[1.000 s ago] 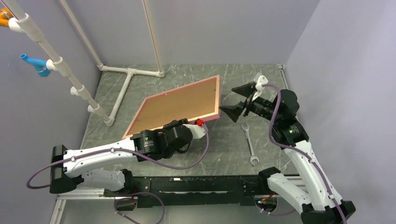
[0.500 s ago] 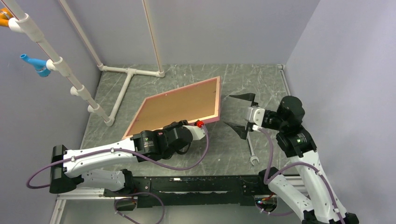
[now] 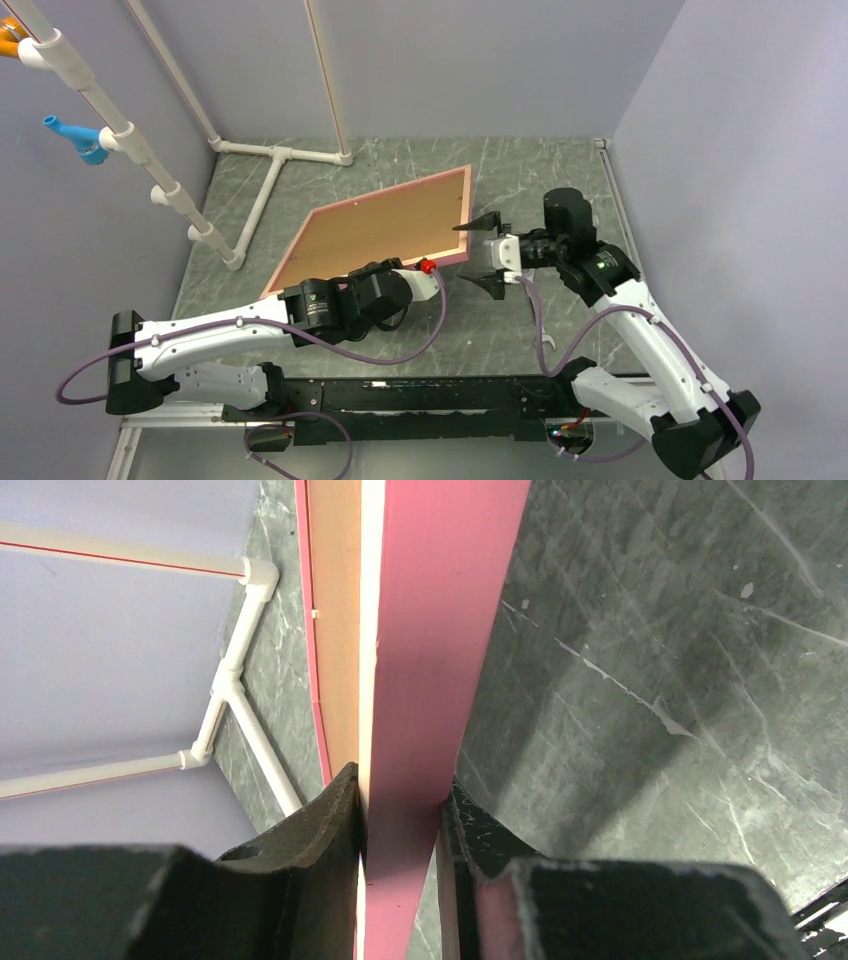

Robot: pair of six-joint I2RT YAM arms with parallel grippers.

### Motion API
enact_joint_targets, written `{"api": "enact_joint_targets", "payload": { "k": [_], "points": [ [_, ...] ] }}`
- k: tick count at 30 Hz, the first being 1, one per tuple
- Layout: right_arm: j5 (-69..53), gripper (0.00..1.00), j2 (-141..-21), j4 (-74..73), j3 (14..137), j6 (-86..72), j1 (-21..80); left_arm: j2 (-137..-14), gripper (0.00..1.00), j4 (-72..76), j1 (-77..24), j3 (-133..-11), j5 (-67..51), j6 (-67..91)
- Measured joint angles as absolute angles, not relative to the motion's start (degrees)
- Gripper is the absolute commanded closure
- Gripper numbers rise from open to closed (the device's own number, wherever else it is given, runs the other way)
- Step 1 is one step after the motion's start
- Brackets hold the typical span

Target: Put the photo into the frame

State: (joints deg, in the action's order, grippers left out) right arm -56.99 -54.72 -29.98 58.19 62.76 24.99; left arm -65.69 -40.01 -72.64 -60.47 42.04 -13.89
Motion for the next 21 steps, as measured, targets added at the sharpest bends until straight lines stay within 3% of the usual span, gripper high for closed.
{"api": "enact_joint_targets", "payload": {
  "k": [4, 7, 8, 10, 11, 13, 15, 17, 18, 21],
  "points": [
    [-56.7, 0.31, -57.5, -27.2, 58.0, 63.1, 29.2, -65.7, 1.00, -40.5, -72.6, -60.7, 42.0, -13.6],
    [-55.9, 0.46, -58.9, -25.4, 57.3, 63.4, 30.4, -65.5, 1.00, -40.6, -72.6, -60.8, 42.0, -13.6],
    [-55.6, 0.56, -59.2, -24.8, 56.8, 63.5, 30.6, -65.4, 1.00, -40.7, -72.6, -60.8, 41.9, -13.6],
    [-55.1, 0.90, -59.1, -22.5, 55.7, 63.6, 30.9, -65.0, 1.00, -41.2, -72.6, -60.8, 41.5, -13.6],
    [-55.1, 1.00, -58.9, -21.0, 55.0, 64.3, 31.0, -64.8, 1.00, -41.5, -72.6, -60.8, 41.5, -13.8],
    [-54.4, 1.00, -57.6, -18.7, 52.9, 68.2, 31.6, -63.9, 0.99, -41.2, -72.4, -61.3, 43.5, -15.6],
    [-53.8, 1.00, -56.2, -14.9, 51.4, 68.4, 32.2, -62.0, 0.80, -41.7, -72.1, -62.6, 43.0, -17.4],
    [-53.8, 1.00, -55.8, -14.0, 51.2, 66.6, 32.8, -61.2, 0.45, -42.8, -72.7, -62.6, 42.8, -17.2],
    [-53.6, 1.00, -55.7, -13.8, 51.0, 66.1, 33.0, -61.2, 0.32, -42.8, -72.7, -62.6, 42.9, -16.8],
    [-51.8, 1.00, -55.6, -13.7, 50.6, 62.7, 33.2, -61.3, 0.10, -40.2, -72.4, -62.8, 42.5, -12.5]
  ]
}}
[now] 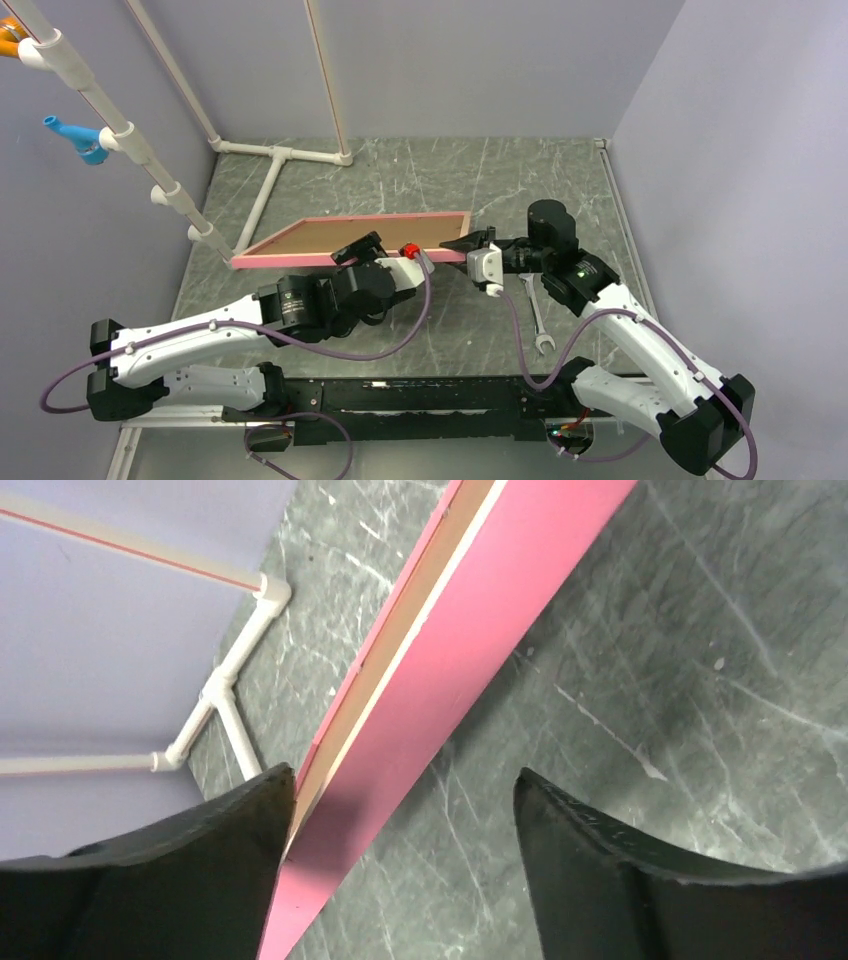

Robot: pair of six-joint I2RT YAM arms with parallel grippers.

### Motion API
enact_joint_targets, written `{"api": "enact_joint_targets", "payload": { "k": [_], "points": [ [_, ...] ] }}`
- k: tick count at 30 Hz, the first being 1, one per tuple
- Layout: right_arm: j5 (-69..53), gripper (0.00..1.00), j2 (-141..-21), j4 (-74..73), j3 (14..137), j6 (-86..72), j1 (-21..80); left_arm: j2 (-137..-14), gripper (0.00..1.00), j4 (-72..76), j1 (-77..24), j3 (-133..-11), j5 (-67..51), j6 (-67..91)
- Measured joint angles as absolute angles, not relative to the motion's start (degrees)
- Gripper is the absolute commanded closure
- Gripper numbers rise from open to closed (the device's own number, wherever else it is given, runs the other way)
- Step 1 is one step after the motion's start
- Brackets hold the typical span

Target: Put the photo into the frame

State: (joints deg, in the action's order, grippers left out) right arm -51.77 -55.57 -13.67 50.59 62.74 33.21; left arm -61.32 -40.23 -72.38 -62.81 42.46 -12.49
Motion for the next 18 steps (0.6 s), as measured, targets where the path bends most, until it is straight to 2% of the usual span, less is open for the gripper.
{"api": "enact_joint_targets", "payload": {
  "k": [3, 10, 18],
  "points": [
    [-50.6, 1.00, -55.6, -13.1, 50.6, 59.6, 33.1, -61.3, 0.01, -38.6, -72.4, -63.6, 41.9, -9.9],
    [-49.9, 1.00, -56.2, -12.7, 52.1, 52.9, 33.1, -60.0, 0.01, -36.5, -72.5, -67.9, 40.1, -8.4],
    [-50.8, 1.00, -57.0, -12.3, 55.3, 40.6, 32.9, -51.9, 0.01, -32.7, -72.5, -68.5, 35.2, -7.6]
  ]
}}
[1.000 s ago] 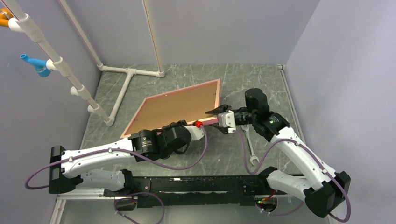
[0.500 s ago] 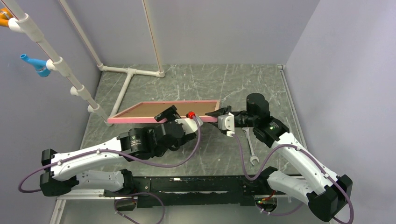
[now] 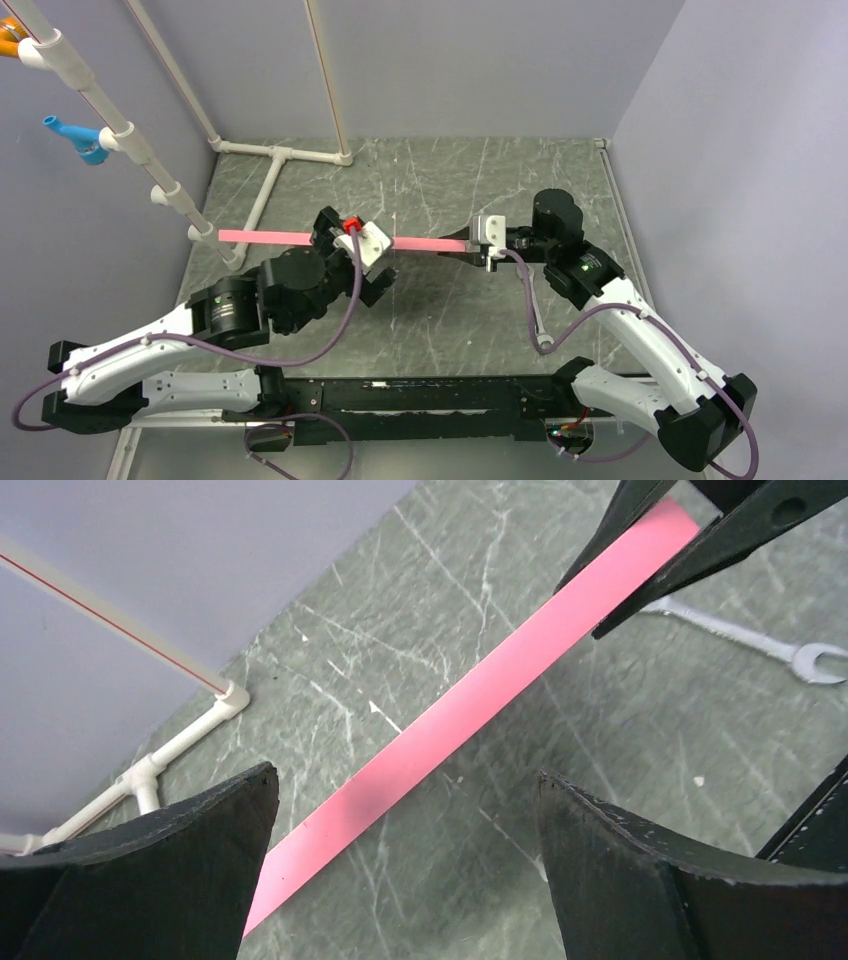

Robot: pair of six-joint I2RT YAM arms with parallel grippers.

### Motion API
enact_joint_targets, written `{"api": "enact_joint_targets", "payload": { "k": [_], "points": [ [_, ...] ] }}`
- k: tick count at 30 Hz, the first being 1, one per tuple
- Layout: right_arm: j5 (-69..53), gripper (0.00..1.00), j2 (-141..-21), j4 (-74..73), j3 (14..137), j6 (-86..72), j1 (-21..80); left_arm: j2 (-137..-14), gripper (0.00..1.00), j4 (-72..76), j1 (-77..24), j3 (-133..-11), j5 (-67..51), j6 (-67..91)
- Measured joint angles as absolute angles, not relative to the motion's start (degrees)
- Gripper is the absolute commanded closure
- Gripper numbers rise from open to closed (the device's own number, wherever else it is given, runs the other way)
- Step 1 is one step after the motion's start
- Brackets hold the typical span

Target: Put the photo into the frame

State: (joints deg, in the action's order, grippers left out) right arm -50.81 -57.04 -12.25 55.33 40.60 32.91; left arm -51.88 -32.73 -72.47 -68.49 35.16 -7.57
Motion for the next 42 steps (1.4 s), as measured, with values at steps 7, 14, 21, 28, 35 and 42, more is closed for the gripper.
{"api": "enact_joint_targets", "payload": {
  "k": [7, 14, 21, 28, 35, 42],
  "points": [
    [-49.8, 1.00, -56.7, -12.2, 57.5, 21.2, 30.8, -50.1, 0.01, -31.0, -72.5, -68.0, 33.6, -5.8],
    [-56.0, 1.00, -65.2, -14.4, 62.0, 0.7, 20.6, -51.6, 0.01, -31.0, -72.5, -67.7, 32.5, -3.7],
    [-56.5, 1.00, -68.1, -9.8, 55.4, -14.6, 14.5, -55.0, 0.01, -31.1, -72.4, -67.7, 32.3, 2.2],
    [-56.5, 1.00, -69.2, -6.7, 43.7, -27.3, 7.6, -59.2, 0.01, -29.3, -68.9, -65.5, 25.0, 10.8],
    [-54.6, 1.00, -72.1, -2.9, 38.4, -33.6, 4.8, -63.8, 0.01, -25.7, -53.9, -58.9, 8.2, 22.8],
    [-50.6, 0.91, -75.4, 2.8, 32.0, -37.7, 3.1, -69.0, 0.01, -24.4, -40.7, -52.0, -4.9, 32.5]
  ]
}}
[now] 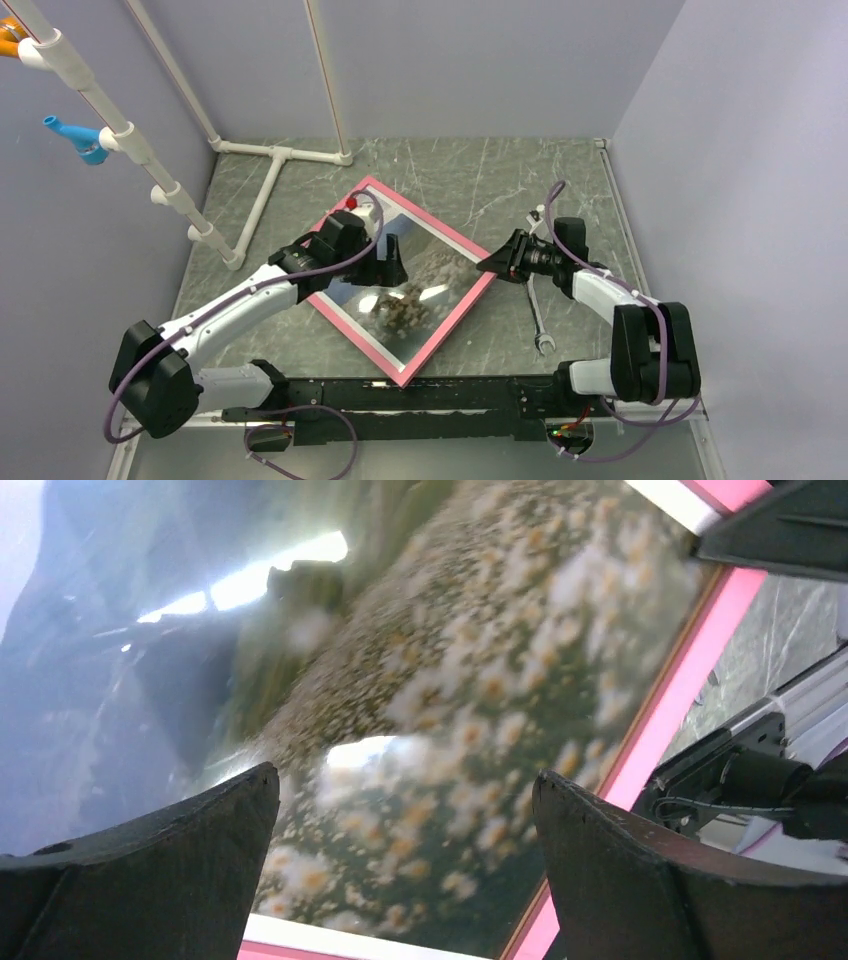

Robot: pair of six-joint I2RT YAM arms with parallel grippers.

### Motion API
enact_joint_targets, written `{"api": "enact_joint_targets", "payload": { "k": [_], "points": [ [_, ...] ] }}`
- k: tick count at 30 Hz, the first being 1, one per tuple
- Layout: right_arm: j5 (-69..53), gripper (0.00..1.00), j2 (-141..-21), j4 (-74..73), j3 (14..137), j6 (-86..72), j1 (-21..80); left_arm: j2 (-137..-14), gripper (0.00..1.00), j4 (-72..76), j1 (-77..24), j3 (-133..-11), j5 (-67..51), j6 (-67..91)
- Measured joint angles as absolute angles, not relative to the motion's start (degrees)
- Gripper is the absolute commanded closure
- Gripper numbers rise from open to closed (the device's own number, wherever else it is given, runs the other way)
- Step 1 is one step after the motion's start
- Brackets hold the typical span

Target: Put the photo into the frame

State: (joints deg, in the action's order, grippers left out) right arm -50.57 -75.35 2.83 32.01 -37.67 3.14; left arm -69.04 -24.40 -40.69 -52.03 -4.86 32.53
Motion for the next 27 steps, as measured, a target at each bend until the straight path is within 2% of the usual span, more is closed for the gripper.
{"api": "enact_joint_targets", "payload": {
  "k": [2, 5, 7, 12, 16, 21, 27],
  "points": [
    [-49.7, 0.83, -76.9, 4.7, 30.5, -39.0, 2.7, -68.8, 0.01, -24.3, -37.5, -49.5, -6.9, 34.5],
    [-48.5, 0.62, -79.7, 7.9, 28.3, -40.9, 2.0, -67.2, 0.01, -24.8, -33.5, -46.0, -8.0, 37.0],
    [-47.4, 0.52, -81.7, 9.7, 27.2, -41.5, 1.5, -65.3, 0.01, -26.0, -31.3, -44.2, -7.8, 38.2],
    [-37.7, 0.28, -83.8, 11.7, 24.8, -41.7, 0.7, -59.5, 0.01, -30.1, -28.6, -43.4, -5.2, 40.1],
    [-36.0, 0.19, -82.5, 13.8, 24.7, -41.6, 0.6, -55.8, 0.01, -32.5, -27.9, -42.9, -2.7, 40.9],
    [-33.2, 0.01, -80.8, 12.8, 25.4, -40.2, 0.6, -54.3, 0.01, -34.0, -26.7, -39.6, -1.7, 41.6],
    [-27.9, 0.00, -80.7, 8.2, 29.2, -35.8, 0.5, -54.2, 0.01, -34.7, -22.9, -34.1, -3.2, 43.0]
  ]
}}
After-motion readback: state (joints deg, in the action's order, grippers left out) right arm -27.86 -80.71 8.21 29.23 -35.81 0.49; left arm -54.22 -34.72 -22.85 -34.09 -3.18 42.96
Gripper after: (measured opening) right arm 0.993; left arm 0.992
